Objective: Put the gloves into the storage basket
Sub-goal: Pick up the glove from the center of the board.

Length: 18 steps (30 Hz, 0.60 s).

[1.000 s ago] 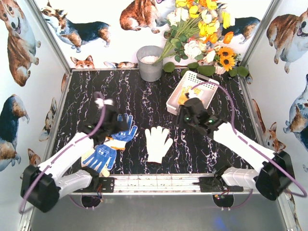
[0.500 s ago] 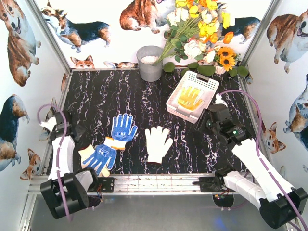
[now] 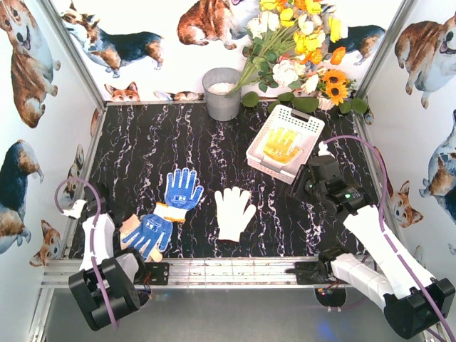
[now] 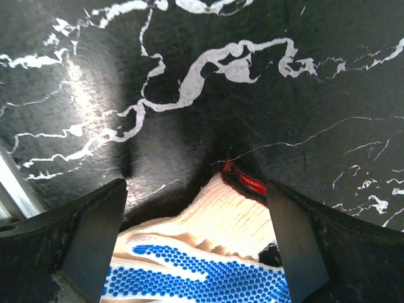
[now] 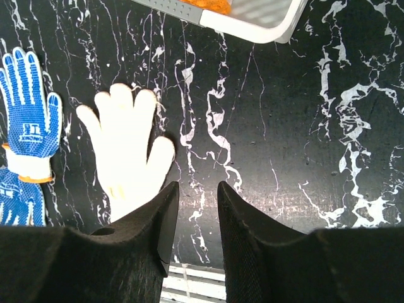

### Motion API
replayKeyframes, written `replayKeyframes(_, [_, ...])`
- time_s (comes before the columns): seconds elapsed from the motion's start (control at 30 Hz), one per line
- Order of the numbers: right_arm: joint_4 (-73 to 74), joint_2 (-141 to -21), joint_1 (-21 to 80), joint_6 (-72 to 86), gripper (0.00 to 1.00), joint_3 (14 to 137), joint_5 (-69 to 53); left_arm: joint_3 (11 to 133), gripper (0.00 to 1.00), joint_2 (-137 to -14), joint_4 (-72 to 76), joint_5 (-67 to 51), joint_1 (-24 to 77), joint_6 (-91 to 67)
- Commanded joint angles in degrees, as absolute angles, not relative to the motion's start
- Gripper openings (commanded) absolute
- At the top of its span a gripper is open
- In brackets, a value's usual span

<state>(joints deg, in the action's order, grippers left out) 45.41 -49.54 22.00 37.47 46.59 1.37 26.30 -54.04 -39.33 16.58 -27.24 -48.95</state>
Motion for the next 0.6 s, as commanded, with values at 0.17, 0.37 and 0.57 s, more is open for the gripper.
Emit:
replayKeyframes(0.17, [43.6,-48.4,21.7,39.2,0.34,48.3,0.4,22.3,0.55,-56.1,-33.0,9.8,-27.9,-51.7])
replayKeyframes(0.37, [44.8,-47.5,21.7,37.9,0.34,48.9,0.1,25.9,0.12,-52.5,-34.8,9.9,-27.9,-49.6])
replayKeyframes(0.57, [44.1,-46.2,21.7,36.1,0.34,48.6,-1.1,32.6,0.00,-46.8,-35.7,9.4,-27.9,-44.7])
